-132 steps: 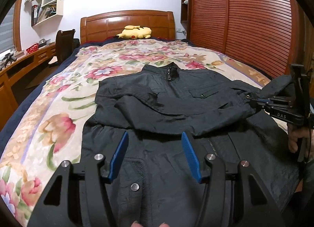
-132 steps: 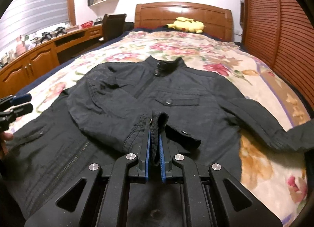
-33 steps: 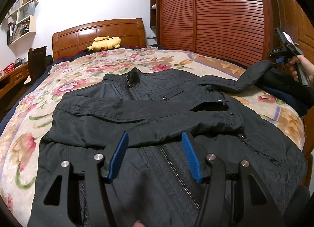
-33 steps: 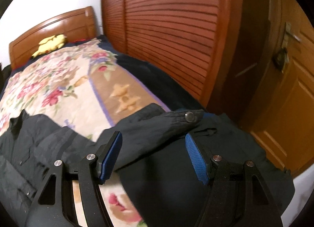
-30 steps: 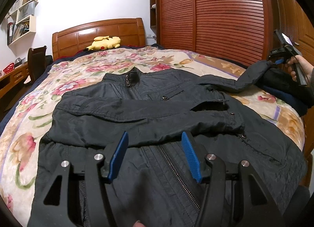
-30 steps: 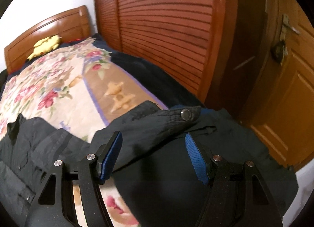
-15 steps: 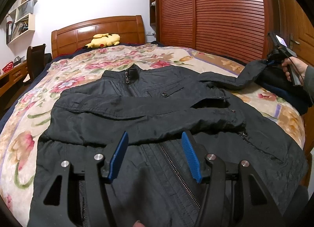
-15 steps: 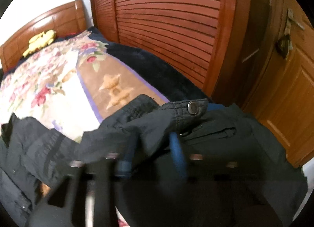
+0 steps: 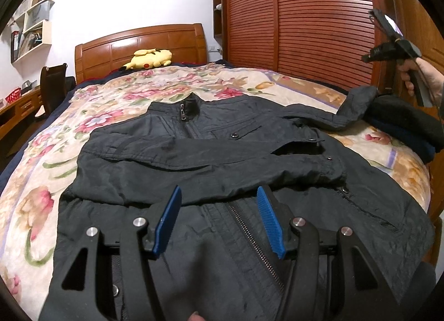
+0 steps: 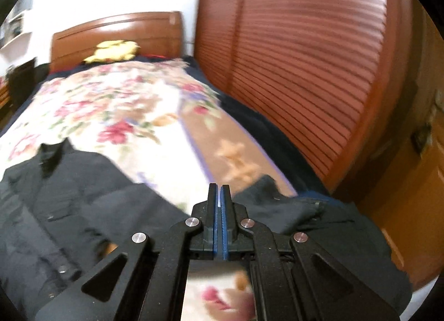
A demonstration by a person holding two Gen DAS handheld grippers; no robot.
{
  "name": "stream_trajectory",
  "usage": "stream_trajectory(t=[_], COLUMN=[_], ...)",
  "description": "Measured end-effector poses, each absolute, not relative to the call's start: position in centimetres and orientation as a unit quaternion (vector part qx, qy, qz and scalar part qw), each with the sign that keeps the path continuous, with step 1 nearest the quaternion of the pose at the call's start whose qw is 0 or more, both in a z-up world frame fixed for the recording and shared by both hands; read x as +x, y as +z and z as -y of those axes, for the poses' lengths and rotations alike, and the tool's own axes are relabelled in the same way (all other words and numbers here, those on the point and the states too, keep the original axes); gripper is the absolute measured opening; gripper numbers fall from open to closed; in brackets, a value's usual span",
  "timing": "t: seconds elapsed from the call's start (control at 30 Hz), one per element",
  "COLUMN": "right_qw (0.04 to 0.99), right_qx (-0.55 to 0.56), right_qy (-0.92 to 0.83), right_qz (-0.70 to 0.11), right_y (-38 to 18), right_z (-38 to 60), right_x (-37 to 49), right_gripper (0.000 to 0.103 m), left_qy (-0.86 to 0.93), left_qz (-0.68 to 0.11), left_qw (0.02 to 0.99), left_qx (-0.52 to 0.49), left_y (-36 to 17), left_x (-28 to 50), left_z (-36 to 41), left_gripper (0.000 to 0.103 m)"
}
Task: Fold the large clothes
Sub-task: 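Close the right tool on the sleeve cuff and lift it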
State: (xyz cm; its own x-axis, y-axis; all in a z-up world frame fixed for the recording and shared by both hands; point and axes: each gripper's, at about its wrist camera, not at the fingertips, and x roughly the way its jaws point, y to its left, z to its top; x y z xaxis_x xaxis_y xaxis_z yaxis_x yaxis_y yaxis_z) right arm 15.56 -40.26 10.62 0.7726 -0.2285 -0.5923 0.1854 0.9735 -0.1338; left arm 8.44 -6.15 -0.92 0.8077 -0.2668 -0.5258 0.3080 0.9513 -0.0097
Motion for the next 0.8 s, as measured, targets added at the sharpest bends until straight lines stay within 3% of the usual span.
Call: stream_trajectory(t=[0.17, 0.33, 0.37, 0.43, 0.47, 0.8], right_qw=[0.946, 0.942, 0.939, 0.932, 0.928, 0.894], right_qx=[-0.070, -0.052, -0.042, -0.019, -0.010, 0.090], right_qy=[-0.071, -0.106, -0.119, -0.137, -0.155, -0.231], right_qz=[-0.307, -0.315, -0.319, -0.334, -0.339, -0.373], right_y=[11.4, 10.6, 10.3, 9.3, 8.7, 3.9], right_z=[35.0, 36.3, 37.2, 39.4, 40.5, 50.0], right_x=[15.1, 16.1, 16.2, 16.6, 16.8, 17.9], right_gripper=[0.000, 0.002, 0.007, 0.064, 0.072, 0.075], left_qy=[-0.148, -0.147, -0.149, -0.150, -0.150, -0.149], left_qz=[-0.269, -0.272, -0.274, -0.274, -0.274, -0.282], left_qw=[0.951, 0.950, 0.950, 0.950, 0.949, 0.946], left_qx=[0.033, 0.031, 0.030, 0.029, 0.030, 0.051], left_y=[-0.5, -0.7, -0.7, -0.7, -0.7, -1.4], left_x=[8.0, 7.7, 7.6, 7.7, 7.7, 8.2], left_z=[5.1, 4.2, 4.1, 4.1, 4.1, 5.4], left_gripper=[0.056, 0.056, 0.056, 0.056, 0.056, 0.056])
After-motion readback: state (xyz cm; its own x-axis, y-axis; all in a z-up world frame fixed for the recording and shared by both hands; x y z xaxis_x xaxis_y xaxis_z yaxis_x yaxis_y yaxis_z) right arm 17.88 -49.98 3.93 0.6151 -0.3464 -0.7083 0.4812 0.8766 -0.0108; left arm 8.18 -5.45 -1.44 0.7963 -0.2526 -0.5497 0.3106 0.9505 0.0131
